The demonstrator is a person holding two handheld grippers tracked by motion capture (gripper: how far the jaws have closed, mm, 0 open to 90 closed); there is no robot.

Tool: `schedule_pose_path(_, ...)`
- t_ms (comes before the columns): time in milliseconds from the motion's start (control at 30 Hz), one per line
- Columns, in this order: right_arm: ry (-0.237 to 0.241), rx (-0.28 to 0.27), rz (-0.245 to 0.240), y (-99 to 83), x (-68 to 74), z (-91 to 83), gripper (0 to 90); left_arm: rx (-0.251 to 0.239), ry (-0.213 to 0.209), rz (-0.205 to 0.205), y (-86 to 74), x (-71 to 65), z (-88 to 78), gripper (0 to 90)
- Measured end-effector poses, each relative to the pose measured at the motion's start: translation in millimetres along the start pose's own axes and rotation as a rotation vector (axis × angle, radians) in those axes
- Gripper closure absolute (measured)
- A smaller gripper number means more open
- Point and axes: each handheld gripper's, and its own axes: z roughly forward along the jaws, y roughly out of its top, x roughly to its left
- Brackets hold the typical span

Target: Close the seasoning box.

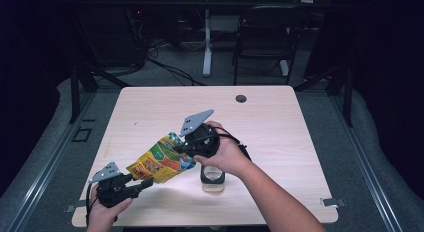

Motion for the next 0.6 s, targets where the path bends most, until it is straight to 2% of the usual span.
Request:
schedule_pose_path(100,0.0,-0.005,0.002,-4.7,0.1,0.0,90.0,-0.03,-0.015,-0.025,0.3,1.8,-2.0,51.5)
schedule_pose_path(133,0.0,-0.006,0.007,-6.3,0.1,0.5,90.0,-0.036,-0.007,-0.029,0.3,1.3,-2.5,51.5)
schedule_pose_path(400,-0.004,0.004,0.036,-16.1,0.0,2.4,90.0,-0.021,-0.009,-0.018,0.8,-0.3,-1.7,51.5)
schedule_pose_path(433,-0.004,0.003,0.039,-17.9,0.3,2.2,90.0,-0.028,0.002,-0.018,0.7,-1.2,-0.9,51.5)
schedule_pose_path(467,-0.004,0.004,0.039,-18.9,0.5,1.7,90.0,-0.024,-0.01,-0.017,0.8,-1.3,-0.7,51.5)
schedule_pose_path(600,-0.009,-0.007,0.049,-24.7,2.3,-2.2,90.0,-0.027,-0.011,-0.007,2.7,-4.9,-0.8,51.5)
